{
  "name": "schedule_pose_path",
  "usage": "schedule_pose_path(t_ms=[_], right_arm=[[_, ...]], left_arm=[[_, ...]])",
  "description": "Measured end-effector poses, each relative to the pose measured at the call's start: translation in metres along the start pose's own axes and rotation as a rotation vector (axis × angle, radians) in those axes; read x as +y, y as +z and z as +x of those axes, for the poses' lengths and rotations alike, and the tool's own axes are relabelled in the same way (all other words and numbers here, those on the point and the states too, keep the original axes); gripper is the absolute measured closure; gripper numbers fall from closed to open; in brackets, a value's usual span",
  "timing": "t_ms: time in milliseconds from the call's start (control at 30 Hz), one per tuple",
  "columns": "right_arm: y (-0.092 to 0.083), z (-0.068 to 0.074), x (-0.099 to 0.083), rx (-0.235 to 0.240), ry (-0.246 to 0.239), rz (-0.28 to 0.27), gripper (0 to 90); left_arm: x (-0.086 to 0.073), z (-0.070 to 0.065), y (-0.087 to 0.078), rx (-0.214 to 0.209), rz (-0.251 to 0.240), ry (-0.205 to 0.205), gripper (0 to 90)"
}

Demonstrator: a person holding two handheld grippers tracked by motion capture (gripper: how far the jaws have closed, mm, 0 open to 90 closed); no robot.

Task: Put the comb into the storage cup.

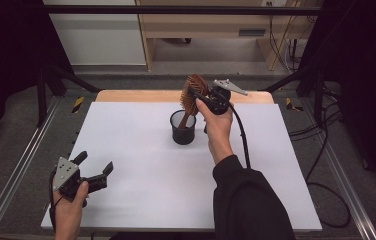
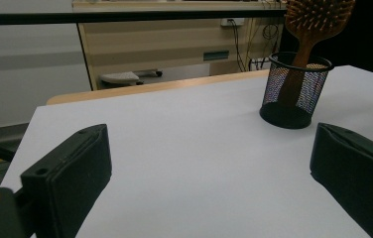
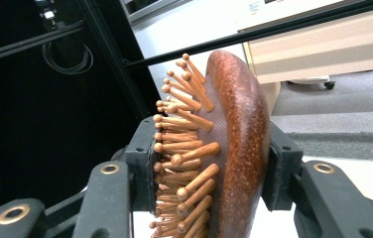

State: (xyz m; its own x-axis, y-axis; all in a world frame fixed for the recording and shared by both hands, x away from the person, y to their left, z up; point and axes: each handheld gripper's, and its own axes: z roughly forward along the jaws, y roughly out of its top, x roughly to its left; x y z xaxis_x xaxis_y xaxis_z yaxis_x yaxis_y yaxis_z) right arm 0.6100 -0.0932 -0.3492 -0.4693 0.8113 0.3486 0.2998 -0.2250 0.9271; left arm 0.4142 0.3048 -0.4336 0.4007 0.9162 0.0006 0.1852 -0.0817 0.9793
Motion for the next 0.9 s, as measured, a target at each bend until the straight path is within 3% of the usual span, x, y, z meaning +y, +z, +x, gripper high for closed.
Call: schedule_pose_path(t_ms=[900], right_arm=[[0.003, -0.001, -0.013, 0.009, 0.020, 0.005, 50.9]], left_arm=[[0.000, 0.001, 0.000, -0.001, -0.001, -0.003, 3.2]])
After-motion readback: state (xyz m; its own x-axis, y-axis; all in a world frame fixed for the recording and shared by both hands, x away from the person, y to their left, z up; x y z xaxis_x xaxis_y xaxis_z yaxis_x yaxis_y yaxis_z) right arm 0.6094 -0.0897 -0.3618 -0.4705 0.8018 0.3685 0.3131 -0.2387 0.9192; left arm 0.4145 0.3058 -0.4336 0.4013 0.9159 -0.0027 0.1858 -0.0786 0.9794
